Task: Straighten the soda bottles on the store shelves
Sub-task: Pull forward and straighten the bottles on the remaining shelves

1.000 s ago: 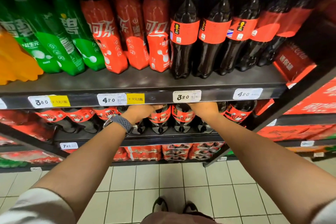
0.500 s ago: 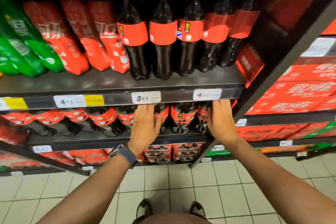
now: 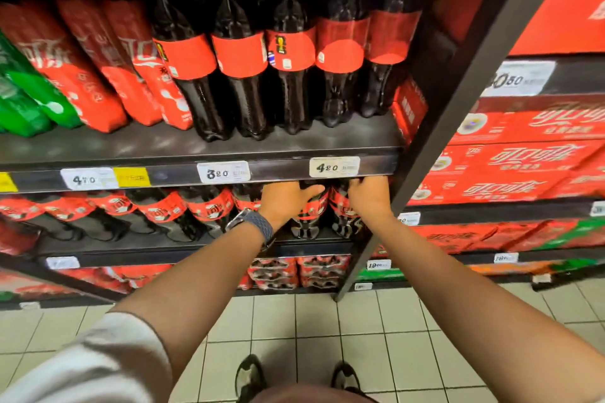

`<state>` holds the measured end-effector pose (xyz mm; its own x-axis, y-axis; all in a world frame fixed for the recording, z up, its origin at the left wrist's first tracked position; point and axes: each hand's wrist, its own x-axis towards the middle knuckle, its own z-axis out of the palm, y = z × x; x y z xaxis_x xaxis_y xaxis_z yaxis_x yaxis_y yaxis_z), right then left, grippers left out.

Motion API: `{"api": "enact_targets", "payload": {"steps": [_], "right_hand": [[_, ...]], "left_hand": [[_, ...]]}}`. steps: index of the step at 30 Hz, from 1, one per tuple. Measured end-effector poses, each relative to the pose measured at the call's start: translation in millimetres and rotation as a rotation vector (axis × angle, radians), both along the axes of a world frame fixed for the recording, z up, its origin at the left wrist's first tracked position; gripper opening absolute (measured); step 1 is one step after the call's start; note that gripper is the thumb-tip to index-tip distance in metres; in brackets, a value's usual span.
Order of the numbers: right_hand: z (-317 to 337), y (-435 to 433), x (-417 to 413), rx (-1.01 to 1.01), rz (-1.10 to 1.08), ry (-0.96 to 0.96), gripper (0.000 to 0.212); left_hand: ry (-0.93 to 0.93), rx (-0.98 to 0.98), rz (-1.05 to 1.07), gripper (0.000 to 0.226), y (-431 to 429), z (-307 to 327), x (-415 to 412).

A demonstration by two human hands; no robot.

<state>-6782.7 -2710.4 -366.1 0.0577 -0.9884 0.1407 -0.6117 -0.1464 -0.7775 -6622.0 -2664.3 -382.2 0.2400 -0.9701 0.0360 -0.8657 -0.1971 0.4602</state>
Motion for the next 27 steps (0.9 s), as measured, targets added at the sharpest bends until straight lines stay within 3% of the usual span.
{"api": "enact_targets", "payload": {"steps": [4, 8, 12, 15, 21, 27], "right_hand": [[-4.5, -13.5, 5.0, 0.064, 0.015, 0.207, 0.030], [-5.3, -14.4, 4.2, 0.059, -0.005, 0.171, 0.028], [-3.8, -16.8, 5.4, 0.039, -0.014, 0.302, 0.034], [-5.3, -16.4, 3.7, 0.083, -0.009, 0.357, 0.033], [-6.1, -9.7, 4.2, 0.080, -0.026, 0.237, 0.024], [7.0, 14.0, 0.3, 0.037, 0.020, 0.152, 0.029]], "left_hand": [[0.097, 0.074, 0.018, 0.053, -3.5, 1.5, 7.8], [0.114, 0.174, -0.032, 0.052, 1.5, 8.2, 23.0], [0.010, 0.260, -0.063, 0.052, 4.1, 15.9, 25.4], [0.045, 0.282, -0.056, 0.051, 3.8, 18.0, 22.4], [0.050, 0.353, -0.073, 0.055, 3.2, 19.2, 26.1], [0.047, 0.165, -0.073, 0.054, 32.0, 35.5, 9.9]]}}
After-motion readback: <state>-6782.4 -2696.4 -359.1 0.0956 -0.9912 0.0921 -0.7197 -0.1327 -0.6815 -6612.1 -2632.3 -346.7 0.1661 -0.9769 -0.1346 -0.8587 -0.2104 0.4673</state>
